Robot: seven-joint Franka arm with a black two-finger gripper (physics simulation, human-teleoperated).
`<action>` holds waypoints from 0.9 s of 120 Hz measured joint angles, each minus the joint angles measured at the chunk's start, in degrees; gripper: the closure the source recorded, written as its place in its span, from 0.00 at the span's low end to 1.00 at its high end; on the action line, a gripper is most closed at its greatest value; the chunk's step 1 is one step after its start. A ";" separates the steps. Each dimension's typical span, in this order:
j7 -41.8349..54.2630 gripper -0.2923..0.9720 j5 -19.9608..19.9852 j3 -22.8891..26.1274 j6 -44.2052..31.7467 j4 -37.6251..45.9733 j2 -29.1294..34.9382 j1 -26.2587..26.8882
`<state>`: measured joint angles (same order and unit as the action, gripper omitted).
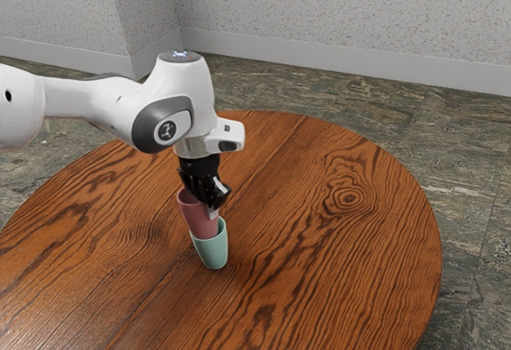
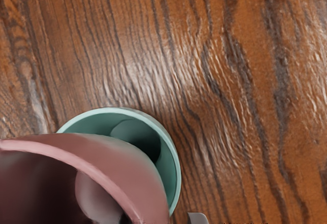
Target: Place the left cup onto the right cup
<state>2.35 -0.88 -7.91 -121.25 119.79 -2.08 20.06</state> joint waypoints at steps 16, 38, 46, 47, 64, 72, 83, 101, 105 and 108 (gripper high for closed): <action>0.11 0.46 0.25 0.00 0.03 0.02 0.02 0.01; 0.24 0.33 0.33 0.00 0.05 -0.02 0.08 0.25; 0.28 0.30 0.34 0.00 0.08 -0.05 0.18 0.32; 0.29 0.30 0.34 0.00 0.08 -0.05 0.19 0.33; 0.38 0.27 0.35 0.00 0.26 -0.06 0.61 0.40; 0.42 0.26 0.35 0.00 0.45 -0.07 0.95 0.40; 0.51 0.25 0.35 0.00 0.78 -0.14 1.58 0.40; 0.75 0.24 0.35 0.00 1.20 -0.15 2.45 0.38; 0.82 0.24 0.35 -0.04 1.32 -0.27 2.59 0.41; 0.88 0.24 0.35 -0.05 1.53 -0.48 2.65 0.42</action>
<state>3.23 -0.53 -7.97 -119.73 119.31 0.57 20.47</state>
